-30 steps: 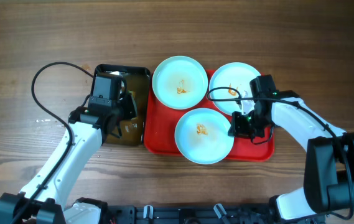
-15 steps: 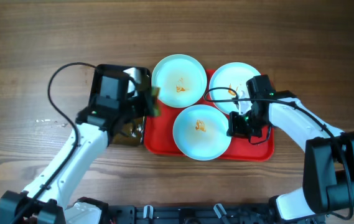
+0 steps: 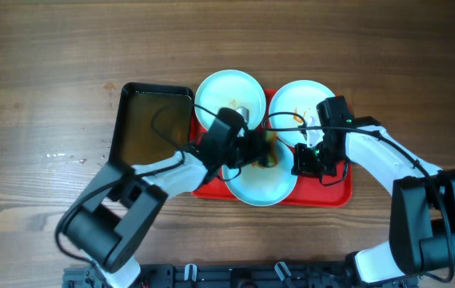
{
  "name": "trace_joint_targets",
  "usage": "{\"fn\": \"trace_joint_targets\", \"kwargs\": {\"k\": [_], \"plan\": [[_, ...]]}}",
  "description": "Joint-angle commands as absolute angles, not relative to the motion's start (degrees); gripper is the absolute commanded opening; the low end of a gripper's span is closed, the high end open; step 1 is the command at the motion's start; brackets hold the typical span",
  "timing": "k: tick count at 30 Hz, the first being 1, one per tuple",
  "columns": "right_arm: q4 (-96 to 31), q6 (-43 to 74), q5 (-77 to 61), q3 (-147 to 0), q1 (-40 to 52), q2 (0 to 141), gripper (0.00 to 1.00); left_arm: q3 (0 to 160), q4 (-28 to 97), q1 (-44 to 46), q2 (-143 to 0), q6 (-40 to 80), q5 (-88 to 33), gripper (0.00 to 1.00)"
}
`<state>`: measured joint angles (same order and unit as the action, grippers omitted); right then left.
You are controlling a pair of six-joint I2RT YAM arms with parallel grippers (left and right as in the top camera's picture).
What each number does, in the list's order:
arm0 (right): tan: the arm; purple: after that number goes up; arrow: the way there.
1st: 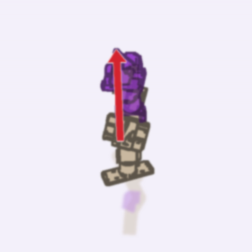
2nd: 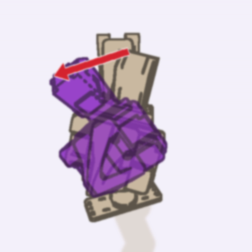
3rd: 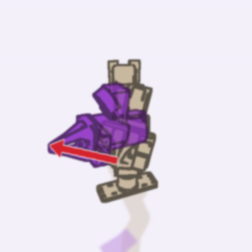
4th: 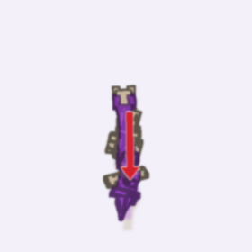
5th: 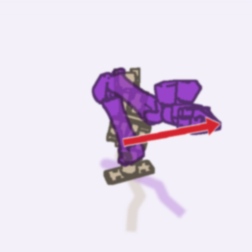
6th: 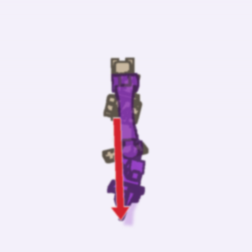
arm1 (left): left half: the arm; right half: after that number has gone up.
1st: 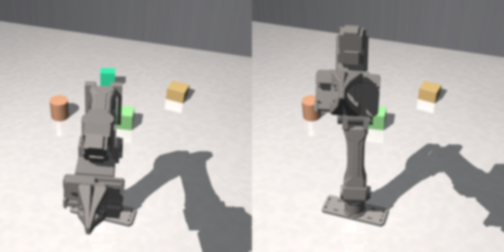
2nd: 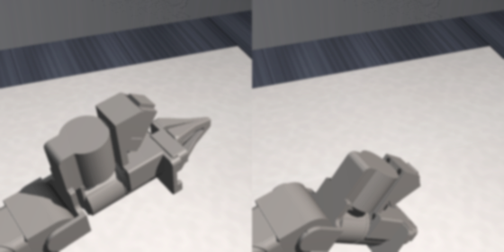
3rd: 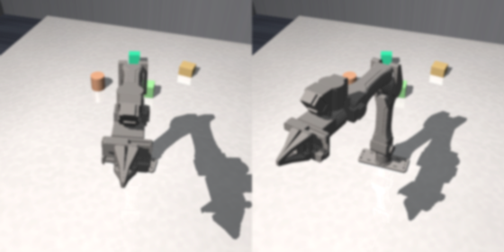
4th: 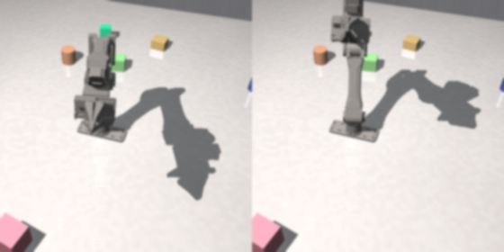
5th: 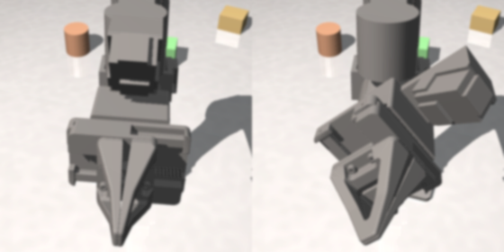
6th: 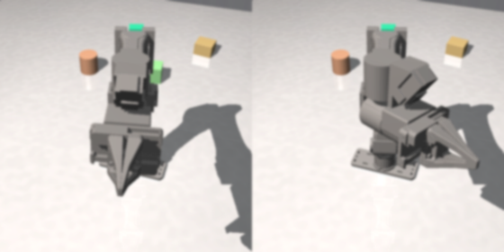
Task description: Clean dirty plates on tray and stack at the side
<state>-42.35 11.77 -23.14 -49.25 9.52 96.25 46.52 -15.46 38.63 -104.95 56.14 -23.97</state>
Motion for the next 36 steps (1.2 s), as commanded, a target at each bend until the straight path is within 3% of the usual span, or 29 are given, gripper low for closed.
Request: {"fn": "trace_joint_targets", "kwargs": {"k": [1,13,17,23,28,32,36], "plan": [[-42.3,12.1,-23.9,-50.1,9.8,97.0,0.04,46.9,-17.0,40.3,-108.6,58.0,-25.1,0.04],[-42.3,12.1,-23.9,-50.1,9.8,97.0,0.04,46.9,10.6,35.1,-99.2,49.1,-17.9,0.04],[-42.3,12.1,-23.9,-50.1,9.8,97.0,0.05,47.0,12.9,34.8,-91.5,39.9,-17.9,0.04],[-41.3,12.1,-23.9,-50.1,9.8,97.0,0.16,46.9,21.3,28.0,-78.5,34.7,-8.9,0.05],[-41.1,12.1,-23.9,-50.1,9.8,97.0,0.17,46.9,29.4,17.7,-78.6,32.7,3.8,0.04],[-41.1,12.2,-23.9,-50.1,9.8,97.0,0.17,46.9,29.0,13.9,-81.9,22.3,4.4,0.04],[-41.2,12.2,-23.9,-50.1,9.8,97.0,0.17,46.9,27.5,13.6,-88.7,19.7,3.2,0.04]]}}
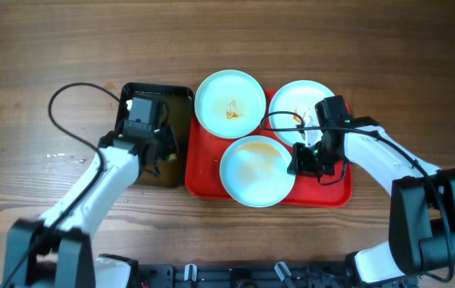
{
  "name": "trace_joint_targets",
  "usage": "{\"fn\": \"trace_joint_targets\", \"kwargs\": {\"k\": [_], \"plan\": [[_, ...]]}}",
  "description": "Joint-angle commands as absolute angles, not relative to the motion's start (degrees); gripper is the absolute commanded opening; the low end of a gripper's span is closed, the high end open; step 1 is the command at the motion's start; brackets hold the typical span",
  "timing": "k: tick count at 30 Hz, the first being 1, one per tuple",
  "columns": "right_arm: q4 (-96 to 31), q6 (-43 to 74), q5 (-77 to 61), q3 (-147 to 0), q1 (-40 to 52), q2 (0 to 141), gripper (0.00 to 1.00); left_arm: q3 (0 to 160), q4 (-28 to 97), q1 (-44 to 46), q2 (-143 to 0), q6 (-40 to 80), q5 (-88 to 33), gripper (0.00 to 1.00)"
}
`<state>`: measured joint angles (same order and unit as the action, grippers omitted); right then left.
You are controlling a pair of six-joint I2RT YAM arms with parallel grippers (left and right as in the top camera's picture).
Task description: Clean dirty plates on tray and stack at the side
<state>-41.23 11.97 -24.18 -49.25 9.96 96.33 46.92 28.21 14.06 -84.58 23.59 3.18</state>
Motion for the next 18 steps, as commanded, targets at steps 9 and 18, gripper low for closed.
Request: {"fn": "trace_joint_targets", "kwargs": {"k": [9,18], "plan": [[-41.4,12.2,-23.9,-50.1,9.8,97.0,0.16,46.8,29.7,13.6,-95.8,19.9,3.1,0.63],[-41.6,12.2,-24.1,-50.1,9.8,97.0,0.17,46.9,33.8,13.6,-95.8,19.9,-0.5,0.04]]}}
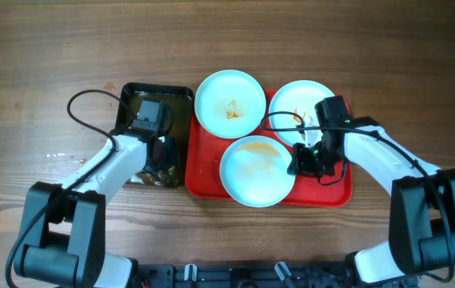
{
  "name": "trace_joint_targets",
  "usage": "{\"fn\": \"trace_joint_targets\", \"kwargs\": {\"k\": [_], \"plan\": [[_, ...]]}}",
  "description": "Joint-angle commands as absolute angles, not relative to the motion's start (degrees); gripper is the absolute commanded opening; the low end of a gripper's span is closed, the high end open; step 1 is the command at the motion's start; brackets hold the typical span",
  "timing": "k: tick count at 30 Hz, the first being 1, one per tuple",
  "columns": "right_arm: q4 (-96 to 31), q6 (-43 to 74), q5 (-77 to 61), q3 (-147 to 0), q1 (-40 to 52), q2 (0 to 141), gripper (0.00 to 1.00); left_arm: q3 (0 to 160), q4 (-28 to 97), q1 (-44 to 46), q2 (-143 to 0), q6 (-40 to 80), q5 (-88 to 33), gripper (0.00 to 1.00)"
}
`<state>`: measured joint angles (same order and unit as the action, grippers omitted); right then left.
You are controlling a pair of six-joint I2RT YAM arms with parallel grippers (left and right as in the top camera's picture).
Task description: Clean dirty plates on tray and stack at the side
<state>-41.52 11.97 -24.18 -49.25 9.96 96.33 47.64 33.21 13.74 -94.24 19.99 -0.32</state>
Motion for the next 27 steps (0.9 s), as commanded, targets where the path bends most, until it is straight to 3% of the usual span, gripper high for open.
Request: {"fn": "trace_joint_targets", "kwargs": {"k": [1,2,4,8,11,14,16,17,21,22,24,25,27], "plan": [[-41.6,12.1,-24.1,-50.1,9.8,97.0,0.17,46.9,33.6,13.6,-95.8,19.9,1.6,0.14],[-41.6,12.1,-24.1,-50.1,9.8,97.0,0.17,46.9,33.2,13.6,-95.8,19.9,4.9,0.56],[-41.6,12.2,-24.1,-50.1,9.8,97.0,0.17,46.9,31.0,13.6,-95.8,19.9,6.9,0.68],[-41.6,12.2,-24.1,-50.1,9.8,97.0,0.17,46.9,24.5,13.6,-95.8,19.9,6.9,0.72],[-41.6,12.2,-24.1,-50.1,9.8,97.0,0.17,46.9,22.6,13.6,-95.8,19.9,3.6,0.54],[-41.6,12.2,-24.1,-50.1,9.8,97.0,0.17,46.9,24.2,13.6,-95.8,19.9,0.6,0.52],[-41.6,12.2,-24.1,-50.1,9.8,97.0,0.17,46.9,24.9,13.6,-95.8,19.9,0.6,0.34],[-41.6,12.2,-24.1,-50.1,9.8,97.0,0.17,46.9,24.8,13.6,-95.8,19.9,0.7,0.07],[-41.6,12.2,-24.1,-50.2,9.8,97.0,0.17,48.1,19.5,13.6,-95.7,18.4,2.3,0.04],[-41.6,12.2,-24.1,-50.2,9.8,97.0,0.17,49.8,19.5,13.6,-95.7,18.3,2.2,0.07],[-41.2,12.2,-24.1,-50.2,9.8,97.0,0.17,51.0,21.0,13.6,-95.3,18.4,2.2,0.53],[-41.0,12.2,-24.1,-50.2,9.8,97.0,0.17,51.1,22.5,13.6,-95.0,18.4,2.1,0.64],[-40.7,12.2,-24.1,-50.2,9.8,97.0,0.17,51.1,27.8,13.6,-94.7,18.4,0.6,0.72]]}}
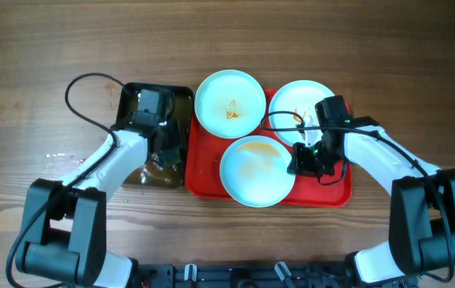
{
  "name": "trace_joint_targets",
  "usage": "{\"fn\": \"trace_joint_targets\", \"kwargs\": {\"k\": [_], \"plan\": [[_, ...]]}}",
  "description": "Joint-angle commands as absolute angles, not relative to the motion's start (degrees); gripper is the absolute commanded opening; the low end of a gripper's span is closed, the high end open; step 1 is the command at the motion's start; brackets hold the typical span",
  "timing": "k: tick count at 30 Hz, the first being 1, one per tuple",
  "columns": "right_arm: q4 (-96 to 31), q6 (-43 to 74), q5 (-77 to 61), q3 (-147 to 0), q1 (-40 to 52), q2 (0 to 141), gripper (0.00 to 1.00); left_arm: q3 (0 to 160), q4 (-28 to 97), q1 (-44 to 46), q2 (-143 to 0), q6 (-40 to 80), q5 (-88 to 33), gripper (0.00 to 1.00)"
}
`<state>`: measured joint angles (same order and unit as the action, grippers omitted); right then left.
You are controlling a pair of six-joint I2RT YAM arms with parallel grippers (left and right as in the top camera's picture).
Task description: Clean dirty plates on tray and stack at the side
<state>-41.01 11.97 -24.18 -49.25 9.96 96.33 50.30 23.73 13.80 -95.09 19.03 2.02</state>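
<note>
Three white plates sit on the red tray (335, 194). The back left plate (229, 92) carries a small orange spot. Crumbs lie on the back right plate (291, 100). An orange smear covers the front plate (255, 172). My right gripper (301, 164) sits at the front plate's right rim and looks shut on it. My left gripper (168, 152) hangs low over the black bin (135, 100), at its right side. The wrist hides its fingers, so whether they are open or shut is unclear. Brownish scraps (149, 170) lie in the bin's front part.
The black bin stands right against the tray's left edge. Cables loop from both arms, the left one arching over the table behind the bin. Bare wooden table (43, 56) surrounds tray and bin.
My left gripper has shifted a little toward the back and right within the bin. The right arm, the plates and the tray are unchanged.
My left gripper was first at the front plate with a dark greenish-brown lump under it, while the right gripper sat at that plate's rim. Later the left gripper was over the black bin and the plate showed only an orange smear. It has stayed there since.
</note>
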Motion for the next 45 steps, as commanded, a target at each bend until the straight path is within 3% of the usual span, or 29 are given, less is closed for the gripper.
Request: {"fn": "trace_joint_targets", "kwargs": {"k": [1,5,9,11,13,15,26,27,28,29,34,35,36,37,40,43,45], "plan": [[-40.6,12.2,-24.1,-50.2,9.8,97.0,0.21,51.1,32.7,13.6,-94.7,18.5,-1.3,0.74],[-40.5,12.2,-24.1,-50.1,9.8,97.0,0.21,50.9,36.7,13.6,-94.7,18.4,-8.8,0.72],[-40.5,13.6,-24.1,-50.1,9.8,97.0,0.20,50.9,33.7,13.6,-95.7,18.4,-8.6,0.71],[-40.6,13.5,-24.1,-50.1,9.8,97.0,0.20,50.9,32.0,13.6,-95.8,18.4,-6.9,0.66],[-40.6,13.5,-24.1,-50.1,9.8,97.0,0.20,50.9,31.0,13.6,-95.8,18.4,-6.8,0.47],[-40.6,13.5,-24.1,-50.1,9.8,97.0,0.20,50.9,31.9,13.6,-95.8,18.4,-6.8,0.38],[-40.8,13.6,-24.1,-50.1,9.8,97.0,0.20,46.2,31.0,13.6,-95.8,18.4,-5.6,0.33],[-40.8,13.6,-24.1,-50.1,9.8,97.0,0.20,46.1,30.8,13.6,-95.8,18.4,-5.0,0.24],[-40.8,13.6,-24.1,-50.1,9.8,97.0,0.20,46.1,30.8,13.6,-95.8,18.4,-4.4,0.06],[-40.8,13.6,-24.1,-50.1,9.8,97.0,0.20,46.1,30.8,13.6,-95.8,18.4,-3.4,0.04],[-41.1,13.6,-24.1,-50.2,9.8,97.0,0.20,47.4,30.9,13.6,-95.3,18.4,3.5,0.04],[-41.2,13.5,-24.1,-50.1,9.8,97.0,0.20,48.5,31.5,13.6,-94.4,18.4,3.5,0.15],[-41.1,13.5,-24.1,-50.1,9.8,97.0,0.20,49.0,32.3,13.6,-93.9,18.4,3.5,0.44],[-41.1,13.5,-24.1,-50.2,9.8,97.0,0.20,49.6,33.9,13.6,-93.1,18.4,3.4,0.62],[-39.6,13.6,-24.1,-50.2,9.8,97.0,0.20,50.0,38.8,13.6,-89.8,18.5,1.6,0.66],[-39.2,13.0,-24.6,-50.2,9.8,96.9,0.05,50.0,40.8,13.6,-88.6,18.6,-2.0,0.68],[-39.5,10.7,-27.1,-50.2,9.8,96.0,0.05,50.0,40.6,13.6,-88.6,18.9,-2.1,0.69]]}}
